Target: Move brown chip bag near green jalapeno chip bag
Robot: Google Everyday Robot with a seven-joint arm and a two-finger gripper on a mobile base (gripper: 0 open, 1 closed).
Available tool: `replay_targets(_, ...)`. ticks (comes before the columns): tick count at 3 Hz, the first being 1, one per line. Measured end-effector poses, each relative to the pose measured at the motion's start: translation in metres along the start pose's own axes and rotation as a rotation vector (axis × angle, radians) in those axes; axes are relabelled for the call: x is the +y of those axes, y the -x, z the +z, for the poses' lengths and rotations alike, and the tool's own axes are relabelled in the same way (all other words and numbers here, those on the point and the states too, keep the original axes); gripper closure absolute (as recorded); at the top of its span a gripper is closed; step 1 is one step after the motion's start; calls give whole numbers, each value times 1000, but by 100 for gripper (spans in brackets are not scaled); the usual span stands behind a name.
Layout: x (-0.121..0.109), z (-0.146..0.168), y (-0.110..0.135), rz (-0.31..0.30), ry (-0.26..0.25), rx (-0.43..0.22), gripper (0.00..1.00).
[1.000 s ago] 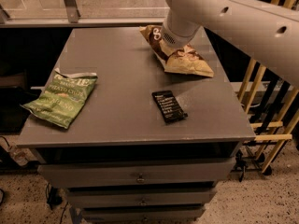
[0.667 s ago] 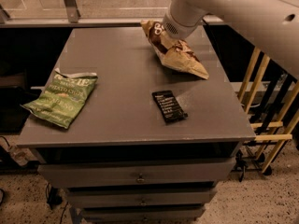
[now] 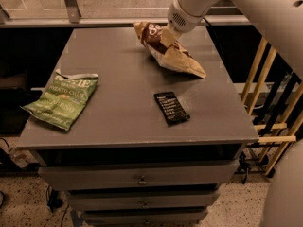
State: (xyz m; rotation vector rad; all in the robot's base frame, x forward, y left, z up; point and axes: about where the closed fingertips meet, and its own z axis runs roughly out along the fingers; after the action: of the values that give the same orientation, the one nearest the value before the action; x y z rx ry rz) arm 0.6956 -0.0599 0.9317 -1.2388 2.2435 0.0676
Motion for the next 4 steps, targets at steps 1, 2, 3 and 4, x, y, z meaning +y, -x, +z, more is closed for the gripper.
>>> replay_targets(1,11,7,-6,-12,54,18,100)
replay_targets(2,21,14,-15,-14,88,50,100)
replay_targets(3,25,20,-21,-21,112,82,84)
replay_targets(4,26,22,-21,-22,115,85,60)
